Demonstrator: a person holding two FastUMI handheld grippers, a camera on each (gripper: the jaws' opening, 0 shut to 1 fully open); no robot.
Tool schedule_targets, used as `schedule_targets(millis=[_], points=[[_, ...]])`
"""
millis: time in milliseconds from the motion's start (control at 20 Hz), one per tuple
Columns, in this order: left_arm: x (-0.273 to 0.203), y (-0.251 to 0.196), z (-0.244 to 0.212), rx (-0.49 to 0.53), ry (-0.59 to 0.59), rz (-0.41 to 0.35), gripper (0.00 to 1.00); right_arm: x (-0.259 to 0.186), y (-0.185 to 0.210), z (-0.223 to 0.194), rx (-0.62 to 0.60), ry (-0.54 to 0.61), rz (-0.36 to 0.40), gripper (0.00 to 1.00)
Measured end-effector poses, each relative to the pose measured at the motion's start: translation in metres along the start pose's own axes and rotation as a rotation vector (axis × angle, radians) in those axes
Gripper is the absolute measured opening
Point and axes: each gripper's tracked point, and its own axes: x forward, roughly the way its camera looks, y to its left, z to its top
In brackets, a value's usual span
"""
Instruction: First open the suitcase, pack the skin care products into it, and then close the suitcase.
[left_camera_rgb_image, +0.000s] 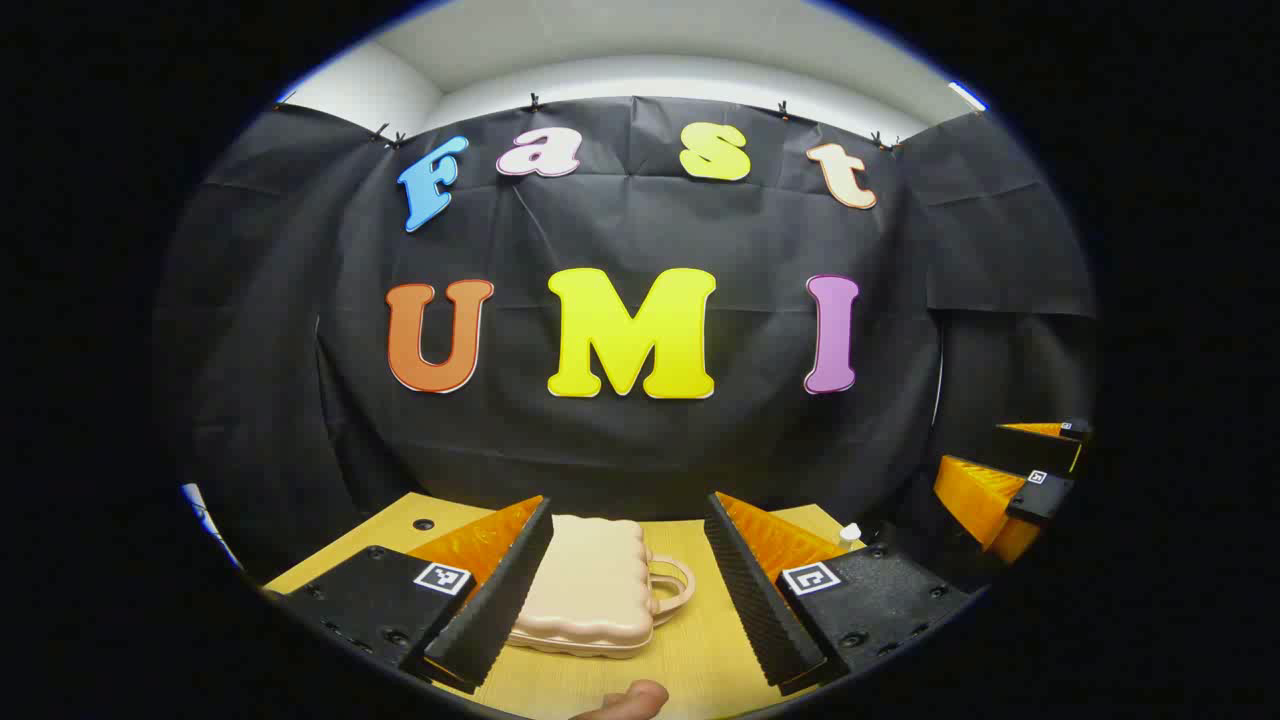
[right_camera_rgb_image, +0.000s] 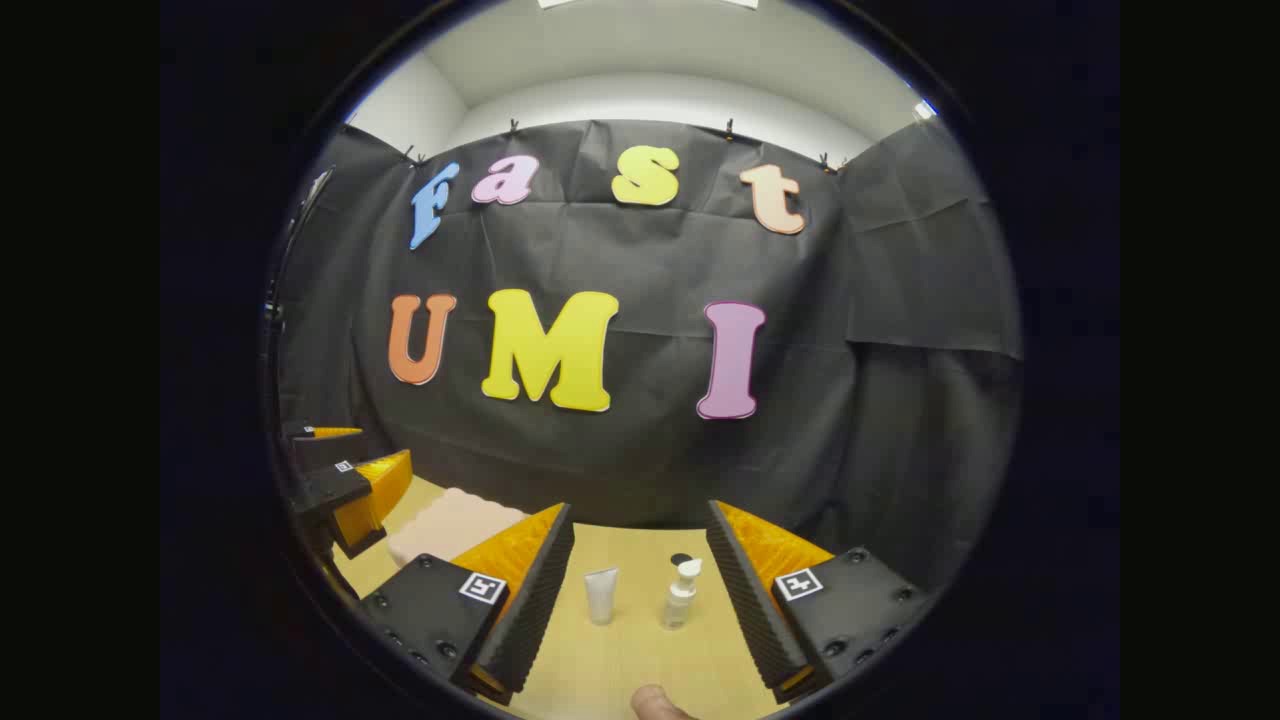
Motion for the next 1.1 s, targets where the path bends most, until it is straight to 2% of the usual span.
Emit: schedule_targets(millis=[350, 850, 1100], points=[[0.0, -0.008, -0.008, 0.009, 0.014, 0.018, 0.97, 0.013, -0.006, -0.009, 0.02, 0.018, 0.033, 0.79], [0.022, -0.015, -0.025, 0.041, 0.043, 0.016, 0.97, 0.033, -0.025, -0.022, 0.021, 0.042, 0.024, 0.79], [0.052, -0.01, -0.087, 0.16, 0.135, 0.05, 0.97, 0.034, -0.077, -0.033, 0.017, 0.056, -0.043, 0.79]])
